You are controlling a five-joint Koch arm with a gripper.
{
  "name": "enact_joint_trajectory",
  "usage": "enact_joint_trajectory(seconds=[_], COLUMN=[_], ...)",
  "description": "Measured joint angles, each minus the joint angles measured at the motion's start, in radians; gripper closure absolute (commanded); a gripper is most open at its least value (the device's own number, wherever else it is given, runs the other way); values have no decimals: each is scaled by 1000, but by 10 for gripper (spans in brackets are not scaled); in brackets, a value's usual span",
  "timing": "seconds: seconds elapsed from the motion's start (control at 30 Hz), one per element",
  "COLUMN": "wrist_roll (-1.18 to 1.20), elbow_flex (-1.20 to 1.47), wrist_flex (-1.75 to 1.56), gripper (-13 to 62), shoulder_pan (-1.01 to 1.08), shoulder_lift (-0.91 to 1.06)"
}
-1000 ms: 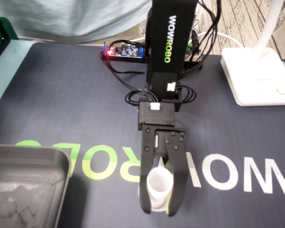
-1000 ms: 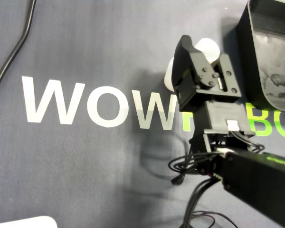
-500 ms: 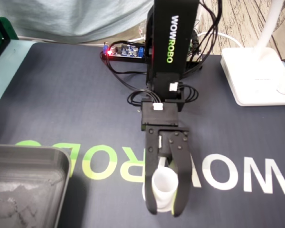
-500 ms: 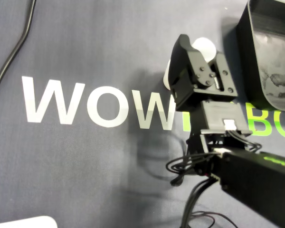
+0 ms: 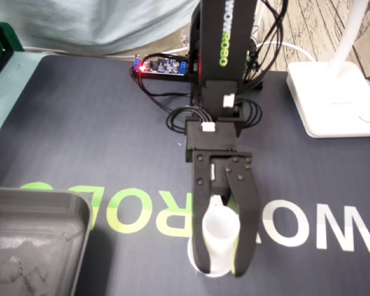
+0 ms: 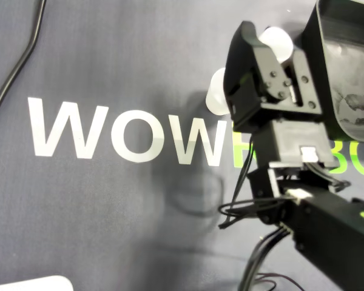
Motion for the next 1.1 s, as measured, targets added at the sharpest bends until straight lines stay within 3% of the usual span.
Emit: enact_joint_trajectory(seconds=[0.17, 0.57, 0.8, 1.1], wrist_roll=[117, 509, 902, 1459], elbow_flex=[-198, -508, -719, -925], wrist_flex=[282, 575, 577, 577], gripper=[465, 465, 465, 465], shoulder_pan=[69, 380, 600, 706], shoulder_lift=[152, 150, -37, -295])
